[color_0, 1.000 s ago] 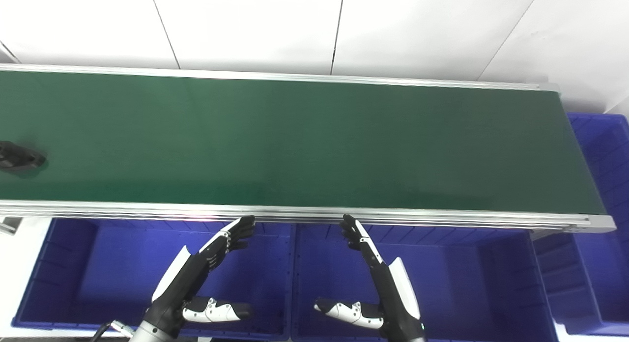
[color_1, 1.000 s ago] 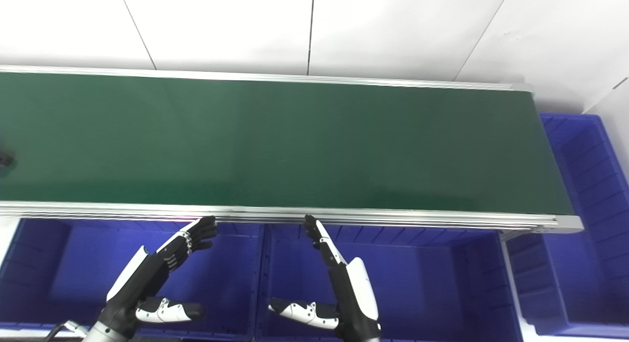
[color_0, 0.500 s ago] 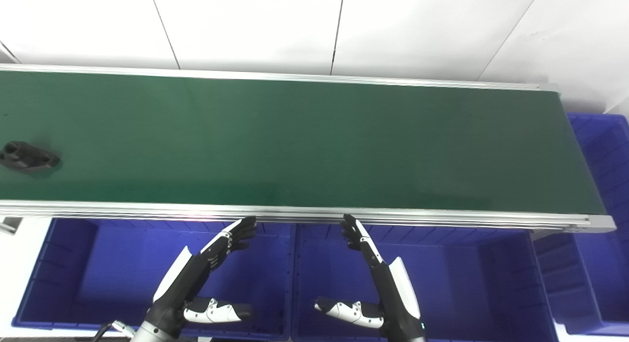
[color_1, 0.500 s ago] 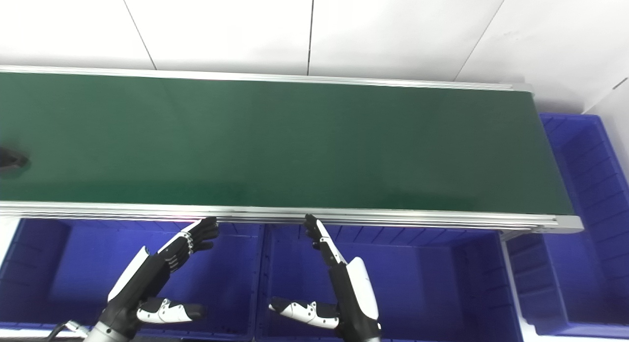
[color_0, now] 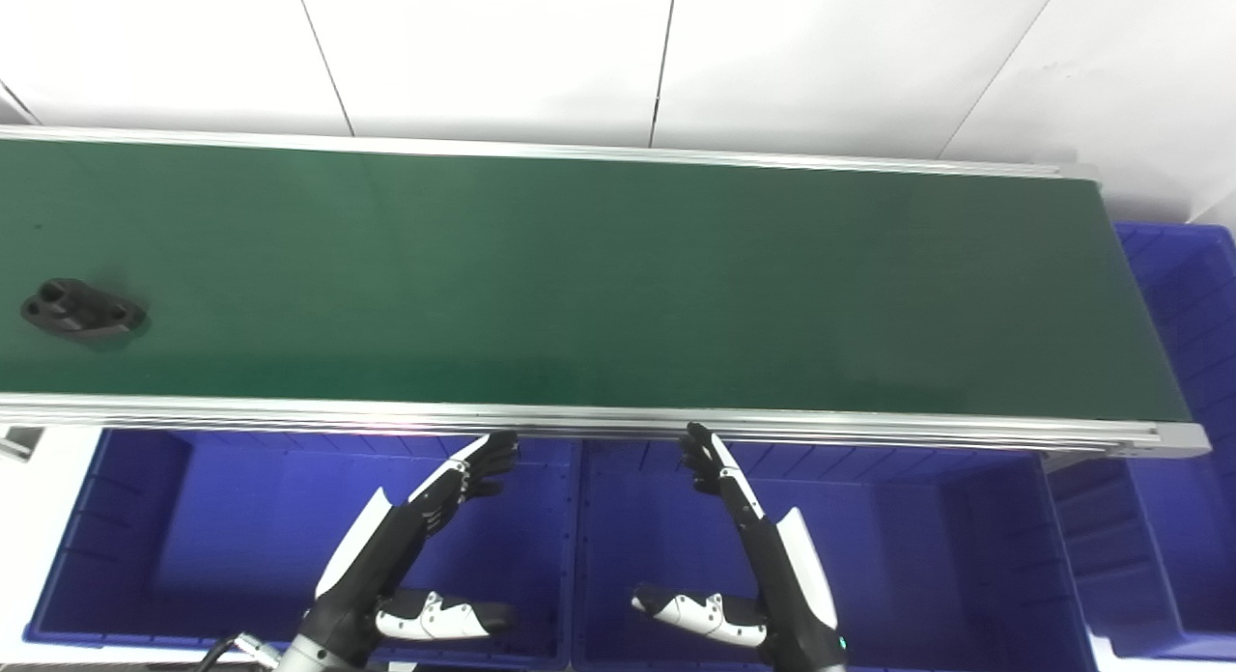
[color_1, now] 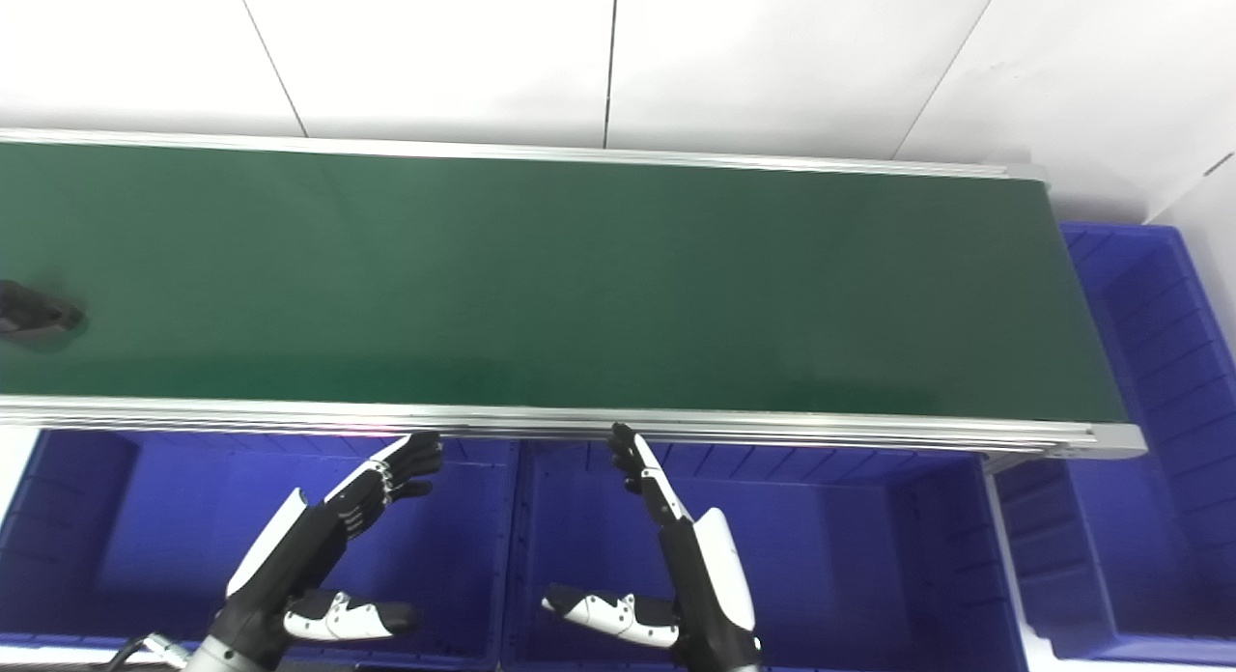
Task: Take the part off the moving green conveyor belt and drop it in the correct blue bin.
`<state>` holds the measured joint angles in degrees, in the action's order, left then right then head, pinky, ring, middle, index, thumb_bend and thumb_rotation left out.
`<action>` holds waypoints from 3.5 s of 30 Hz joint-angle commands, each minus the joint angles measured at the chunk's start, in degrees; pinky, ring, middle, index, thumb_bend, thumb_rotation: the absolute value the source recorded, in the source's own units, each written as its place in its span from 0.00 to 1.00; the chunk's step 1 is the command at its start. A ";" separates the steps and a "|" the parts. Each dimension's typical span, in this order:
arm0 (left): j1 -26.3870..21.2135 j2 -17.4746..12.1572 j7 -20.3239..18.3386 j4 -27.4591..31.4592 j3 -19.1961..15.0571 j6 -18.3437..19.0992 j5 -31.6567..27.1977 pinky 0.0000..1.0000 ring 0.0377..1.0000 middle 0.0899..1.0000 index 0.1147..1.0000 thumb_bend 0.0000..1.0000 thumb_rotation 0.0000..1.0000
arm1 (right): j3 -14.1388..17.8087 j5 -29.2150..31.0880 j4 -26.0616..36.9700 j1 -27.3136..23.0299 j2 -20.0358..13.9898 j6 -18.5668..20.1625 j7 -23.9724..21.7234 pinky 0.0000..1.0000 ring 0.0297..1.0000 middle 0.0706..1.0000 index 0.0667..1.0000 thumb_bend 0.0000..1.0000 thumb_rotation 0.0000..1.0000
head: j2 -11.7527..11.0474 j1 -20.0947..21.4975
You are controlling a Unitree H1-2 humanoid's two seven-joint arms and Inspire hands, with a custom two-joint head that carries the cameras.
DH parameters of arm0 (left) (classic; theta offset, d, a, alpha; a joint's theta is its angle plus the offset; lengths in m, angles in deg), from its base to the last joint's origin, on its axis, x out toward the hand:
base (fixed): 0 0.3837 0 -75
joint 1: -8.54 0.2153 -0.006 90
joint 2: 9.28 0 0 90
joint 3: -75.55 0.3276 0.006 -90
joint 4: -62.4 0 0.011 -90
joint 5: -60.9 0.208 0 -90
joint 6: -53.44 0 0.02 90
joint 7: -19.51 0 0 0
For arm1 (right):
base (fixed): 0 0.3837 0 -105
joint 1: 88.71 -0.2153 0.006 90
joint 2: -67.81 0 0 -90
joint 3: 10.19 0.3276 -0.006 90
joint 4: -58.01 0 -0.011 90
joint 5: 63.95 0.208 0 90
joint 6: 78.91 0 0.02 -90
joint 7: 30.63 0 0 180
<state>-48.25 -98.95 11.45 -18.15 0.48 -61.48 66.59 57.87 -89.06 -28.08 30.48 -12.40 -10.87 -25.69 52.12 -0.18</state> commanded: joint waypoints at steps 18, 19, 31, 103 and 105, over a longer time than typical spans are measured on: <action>-0.51 -1.74 3.32 1.31 1.85 -2.01 -0.48 0.84 0.89 0.90 0.90 0.80 0.54 | -0.13 0.35 0.66 -0.23 0.34 -2.62 0.21 0.83 0.87 0.90 0.96 0.82 0.55 | 0.02 0.59; -0.47 -1.82 3.34 1.28 1.85 -2.01 -0.46 0.85 0.89 0.90 0.90 0.80 0.53 | -0.15 0.65 0.38 -0.29 0.33 -2.95 0.26 0.82 0.87 0.90 0.96 0.82 0.55 | 0.03 0.59; -0.24 -2.44 3.07 0.18 1.37 -2.01 -1.87 0.85 0.89 0.91 0.90 0.79 0.53 | -0.18 -0.40 0.90 -0.14 0.58 -2.34 0.19 0.83 0.87 0.90 0.96 0.83 0.58 | 0.25 0.60; -5.56 -6.12 19.36 -7.12 13.74 -2.01 5.86 0.72 0.80 0.83 0.81 0.85 0.47 | -11.94 3.35 -10.65 -7.29 -8.64 -4.95 18.20 0.78 0.85 0.88 0.96 0.83 0.58 | -21.02 -20.66; -5.63 -6.27 19.50 -7.13 14.11 -2.01 5.43 0.72 0.80 0.83 0.81 0.85 0.46 | -12.00 2.97 -10.15 -7.16 -8.65 -4.95 18.72 0.77 0.84 0.88 0.95 0.83 0.58 | -21.41 -20.78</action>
<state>-53.97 -104.65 30.00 -26.15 14.31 -61.49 71.83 45.97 -85.61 -40.01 23.27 -20.96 -12.59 -8.31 30.68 -20.92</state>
